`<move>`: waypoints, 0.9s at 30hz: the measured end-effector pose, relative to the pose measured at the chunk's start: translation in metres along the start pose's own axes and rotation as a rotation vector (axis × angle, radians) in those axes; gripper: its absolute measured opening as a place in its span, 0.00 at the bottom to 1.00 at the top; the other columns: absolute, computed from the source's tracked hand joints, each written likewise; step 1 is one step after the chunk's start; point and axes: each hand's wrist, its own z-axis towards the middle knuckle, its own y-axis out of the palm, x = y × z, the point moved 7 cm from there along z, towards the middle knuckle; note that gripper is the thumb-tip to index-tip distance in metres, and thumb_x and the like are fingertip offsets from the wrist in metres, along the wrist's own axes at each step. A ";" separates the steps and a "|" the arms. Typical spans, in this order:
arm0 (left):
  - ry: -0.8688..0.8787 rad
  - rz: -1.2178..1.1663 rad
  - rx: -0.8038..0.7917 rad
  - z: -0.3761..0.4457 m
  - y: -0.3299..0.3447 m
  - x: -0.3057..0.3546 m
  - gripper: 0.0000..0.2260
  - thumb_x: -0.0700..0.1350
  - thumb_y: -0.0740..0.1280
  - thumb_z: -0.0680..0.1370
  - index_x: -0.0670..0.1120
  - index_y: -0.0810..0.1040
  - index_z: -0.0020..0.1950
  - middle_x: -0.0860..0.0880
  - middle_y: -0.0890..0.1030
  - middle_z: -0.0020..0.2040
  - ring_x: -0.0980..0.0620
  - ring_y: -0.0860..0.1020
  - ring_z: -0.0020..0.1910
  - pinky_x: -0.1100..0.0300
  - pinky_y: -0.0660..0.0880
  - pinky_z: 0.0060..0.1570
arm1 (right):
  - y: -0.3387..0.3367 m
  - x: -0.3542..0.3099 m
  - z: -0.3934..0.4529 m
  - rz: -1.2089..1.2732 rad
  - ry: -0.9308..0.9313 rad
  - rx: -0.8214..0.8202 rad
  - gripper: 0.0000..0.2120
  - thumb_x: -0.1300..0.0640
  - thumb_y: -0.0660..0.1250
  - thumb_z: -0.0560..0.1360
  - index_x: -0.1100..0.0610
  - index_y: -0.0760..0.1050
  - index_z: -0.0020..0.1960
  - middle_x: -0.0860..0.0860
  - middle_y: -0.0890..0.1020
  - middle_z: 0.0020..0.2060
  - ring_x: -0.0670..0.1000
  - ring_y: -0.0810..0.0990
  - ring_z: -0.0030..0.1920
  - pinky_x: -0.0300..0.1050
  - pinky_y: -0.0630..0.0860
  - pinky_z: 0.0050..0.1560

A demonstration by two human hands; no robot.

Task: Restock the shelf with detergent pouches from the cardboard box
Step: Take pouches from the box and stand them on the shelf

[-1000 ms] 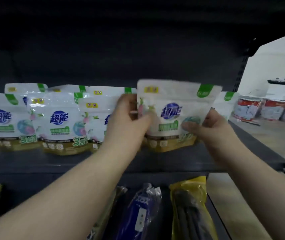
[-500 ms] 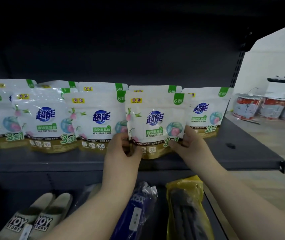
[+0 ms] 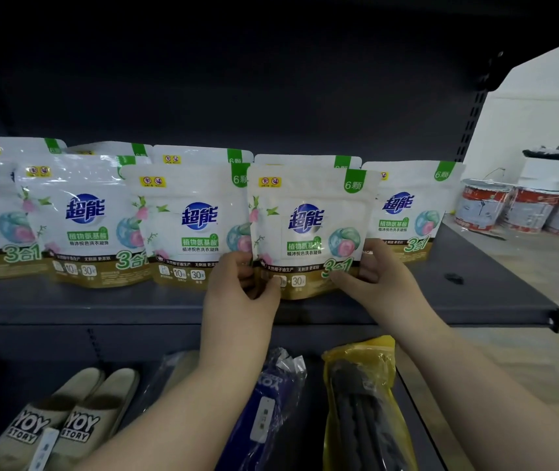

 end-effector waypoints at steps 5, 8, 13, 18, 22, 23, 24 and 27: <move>0.006 0.003 0.002 0.004 -0.003 -0.005 0.15 0.47 0.74 0.74 0.52 0.75 0.58 0.54 0.79 0.53 0.63 0.78 0.50 0.72 0.72 0.45 | -0.007 0.001 -0.003 0.027 0.026 0.066 0.20 0.57 0.76 0.72 0.49 0.73 0.59 0.45 0.85 0.52 0.44 0.84 0.53 0.47 0.81 0.58; 0.000 -0.023 -0.011 0.002 -0.010 -0.003 0.12 0.47 0.73 0.75 0.50 0.75 0.55 0.53 0.80 0.51 0.61 0.79 0.48 0.76 0.73 0.40 | -0.015 0.002 -0.007 0.080 0.068 0.164 0.20 0.56 0.77 0.71 0.52 0.73 0.59 0.48 0.85 0.52 0.46 0.84 0.52 0.49 0.82 0.57; 0.001 -0.045 -0.184 -0.036 -0.028 -0.011 0.09 0.44 0.71 0.75 0.57 0.76 0.48 0.55 0.81 0.44 0.60 0.80 0.44 0.71 0.75 0.40 | -0.019 -0.010 -0.068 0.123 -0.007 0.407 0.11 0.56 0.76 0.72 0.53 0.75 0.50 0.51 0.82 0.43 0.43 0.80 0.41 0.33 0.77 0.43; -0.248 0.141 -0.645 -0.104 -0.042 -0.096 0.08 0.37 0.67 0.74 0.51 0.79 0.42 0.49 0.82 0.42 0.54 0.80 0.42 0.59 0.77 0.45 | 0.098 0.018 -0.129 0.066 0.092 -0.306 0.03 0.53 0.73 0.74 0.50 0.80 0.42 0.53 0.83 0.35 0.52 0.82 0.37 0.47 0.79 0.40; -0.534 0.582 -1.022 -0.167 -0.069 -0.209 0.07 0.48 0.64 0.76 0.51 0.81 0.45 0.48 0.85 0.46 0.51 0.83 0.47 0.61 0.75 0.45 | 0.198 0.060 -0.183 -0.242 0.141 -0.835 0.02 0.51 0.70 0.74 0.47 0.81 0.45 0.45 0.84 0.40 0.43 0.82 0.41 0.41 0.79 0.47; -0.570 0.736 -1.163 -0.186 -0.076 -0.235 0.10 0.50 0.64 0.78 0.48 0.82 0.52 0.45 0.84 0.52 0.48 0.82 0.52 0.60 0.75 0.48 | 0.220 0.072 -0.200 -0.342 0.144 -0.965 0.03 0.51 0.69 0.74 0.48 0.81 0.47 0.45 0.84 0.41 0.42 0.81 0.42 0.40 0.78 0.47; -0.611 0.860 -1.314 -0.206 -0.083 -0.258 0.14 0.51 0.64 0.78 0.45 0.81 0.57 0.43 0.83 0.56 0.45 0.81 0.56 0.58 0.76 0.51 | 0.241 0.086 -0.217 -0.450 0.152 -1.090 0.05 0.51 0.68 0.75 0.50 0.81 0.49 0.46 0.84 0.42 0.44 0.82 0.44 0.40 0.77 0.47; -0.726 1.004 -1.548 -0.250 -0.095 -0.325 0.20 0.53 0.67 0.77 0.43 0.78 0.64 0.42 0.81 0.60 0.42 0.80 0.59 0.52 0.76 0.60 | 0.286 0.136 -0.270 -0.688 0.300 -1.403 0.10 0.51 0.67 0.75 0.51 0.81 0.54 0.48 0.84 0.47 0.53 0.83 0.51 0.45 0.78 0.50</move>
